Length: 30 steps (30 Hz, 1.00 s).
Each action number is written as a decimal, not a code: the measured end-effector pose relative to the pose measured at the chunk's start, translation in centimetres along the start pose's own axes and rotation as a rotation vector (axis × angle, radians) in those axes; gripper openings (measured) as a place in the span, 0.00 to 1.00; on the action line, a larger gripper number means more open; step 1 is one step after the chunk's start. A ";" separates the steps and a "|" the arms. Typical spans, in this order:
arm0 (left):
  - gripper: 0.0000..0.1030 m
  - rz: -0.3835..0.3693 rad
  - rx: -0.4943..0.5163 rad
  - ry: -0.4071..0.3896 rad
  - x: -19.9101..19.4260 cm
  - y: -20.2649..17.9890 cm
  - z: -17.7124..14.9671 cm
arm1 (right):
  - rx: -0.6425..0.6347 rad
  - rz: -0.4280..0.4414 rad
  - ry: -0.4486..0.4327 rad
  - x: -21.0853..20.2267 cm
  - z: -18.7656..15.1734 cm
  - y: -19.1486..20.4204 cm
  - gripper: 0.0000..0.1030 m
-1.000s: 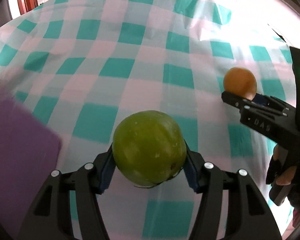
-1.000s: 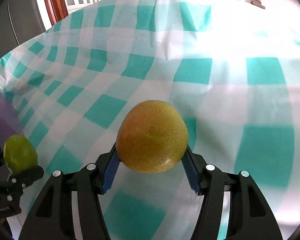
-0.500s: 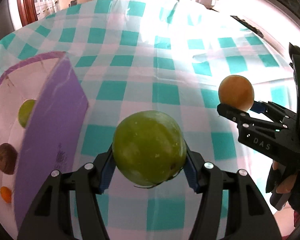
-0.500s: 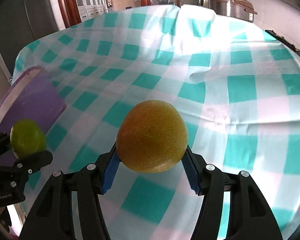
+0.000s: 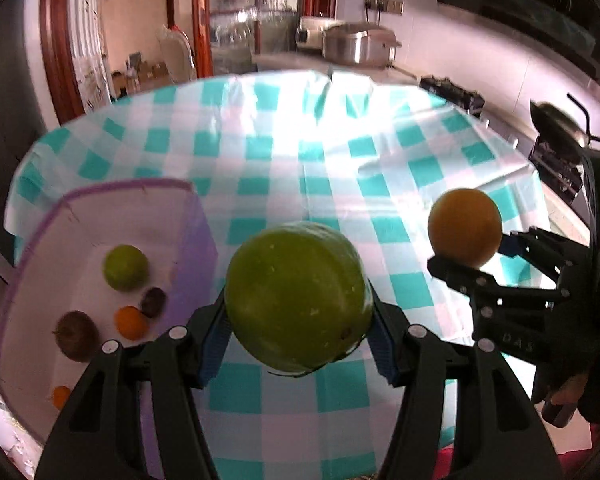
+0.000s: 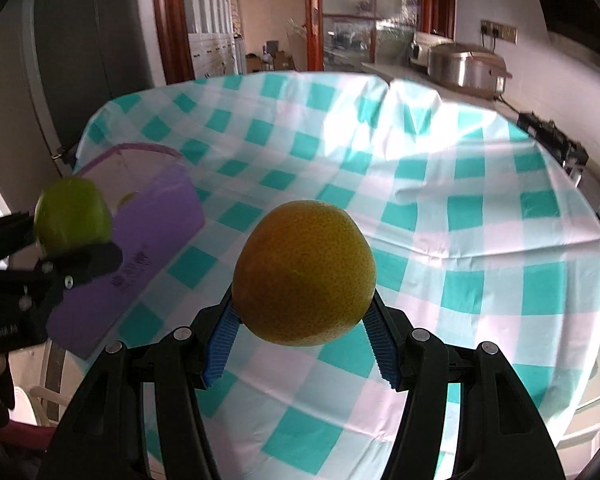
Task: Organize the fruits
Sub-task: 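Carry both fruits into the white box and open both tools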
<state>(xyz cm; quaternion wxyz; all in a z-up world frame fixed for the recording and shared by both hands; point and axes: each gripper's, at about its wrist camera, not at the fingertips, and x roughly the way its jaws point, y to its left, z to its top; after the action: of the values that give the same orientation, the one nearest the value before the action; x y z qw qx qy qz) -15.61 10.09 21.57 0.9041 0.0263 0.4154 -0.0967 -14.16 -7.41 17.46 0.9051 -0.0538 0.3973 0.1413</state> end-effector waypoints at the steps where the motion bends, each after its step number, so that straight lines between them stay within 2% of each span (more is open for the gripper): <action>1: 0.58 0.006 -0.003 -0.014 -0.8 0.4 0.0 | -0.004 0.002 -0.006 -0.4 0.1 0.4 0.57; 10: 0.58 0.110 -0.076 -0.113 -7.6 5.7 -1.1 | -0.116 0.080 -0.093 -3.6 3.0 7.3 0.57; 17: 0.58 0.193 -0.163 -0.123 -10.9 10.4 -3.2 | -0.204 0.187 -0.102 -3.8 4.4 13.5 0.57; 22: 0.58 0.234 -0.223 -0.088 -11.1 13.0 -4.7 | -0.274 0.243 -0.086 -3.3 5.1 16.5 0.57; 30: 0.58 0.284 -0.322 0.010 -7.8 16.6 -4.8 | -0.346 0.316 0.027 2.8 8.3 20.2 0.57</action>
<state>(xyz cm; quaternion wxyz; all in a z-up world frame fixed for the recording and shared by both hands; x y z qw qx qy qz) -20.90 28.14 23.72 0.8990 -0.0598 0.4222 0.0995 -12.55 14.24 21.29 0.8438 -0.1470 0.3825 0.3466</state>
